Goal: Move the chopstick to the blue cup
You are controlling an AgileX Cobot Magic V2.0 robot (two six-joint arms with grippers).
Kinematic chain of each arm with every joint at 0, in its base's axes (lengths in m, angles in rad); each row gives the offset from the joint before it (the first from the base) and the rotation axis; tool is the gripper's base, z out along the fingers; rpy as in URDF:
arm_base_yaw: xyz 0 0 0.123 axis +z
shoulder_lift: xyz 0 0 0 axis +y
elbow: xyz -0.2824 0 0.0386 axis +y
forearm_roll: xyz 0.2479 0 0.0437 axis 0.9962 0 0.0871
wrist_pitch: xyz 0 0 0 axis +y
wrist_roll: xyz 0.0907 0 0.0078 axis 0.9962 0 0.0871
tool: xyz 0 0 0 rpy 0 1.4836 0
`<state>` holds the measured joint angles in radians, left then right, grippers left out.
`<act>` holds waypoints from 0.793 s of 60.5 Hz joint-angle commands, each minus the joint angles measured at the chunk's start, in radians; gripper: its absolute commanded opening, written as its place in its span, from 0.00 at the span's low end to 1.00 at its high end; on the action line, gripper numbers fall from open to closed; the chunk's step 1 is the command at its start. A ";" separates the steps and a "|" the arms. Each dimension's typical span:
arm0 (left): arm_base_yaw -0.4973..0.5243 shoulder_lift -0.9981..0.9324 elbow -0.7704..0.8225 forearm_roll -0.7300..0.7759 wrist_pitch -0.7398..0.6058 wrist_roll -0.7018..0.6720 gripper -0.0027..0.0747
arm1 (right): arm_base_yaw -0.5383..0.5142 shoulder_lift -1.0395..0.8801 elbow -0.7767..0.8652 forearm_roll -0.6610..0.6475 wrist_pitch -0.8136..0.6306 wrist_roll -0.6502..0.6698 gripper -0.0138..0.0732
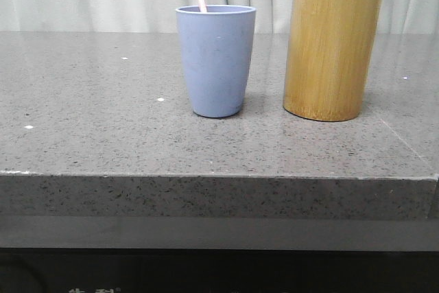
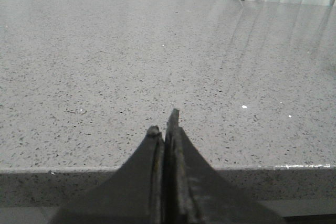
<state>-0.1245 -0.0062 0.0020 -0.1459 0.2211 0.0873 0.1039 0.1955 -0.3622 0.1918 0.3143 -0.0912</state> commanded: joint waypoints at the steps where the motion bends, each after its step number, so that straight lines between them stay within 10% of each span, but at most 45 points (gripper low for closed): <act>1: 0.006 -0.024 0.008 -0.011 -0.082 -0.011 0.01 | -0.003 0.010 -0.024 0.005 -0.087 -0.009 0.06; 48: 0.006 -0.022 0.008 -0.011 -0.082 -0.011 0.01 | -0.067 -0.173 0.328 -0.096 -0.253 0.025 0.06</act>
<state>-0.1245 -0.0062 0.0020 -0.1475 0.2211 0.0873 0.0463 0.0552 -0.0527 0.1068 0.1584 -0.0683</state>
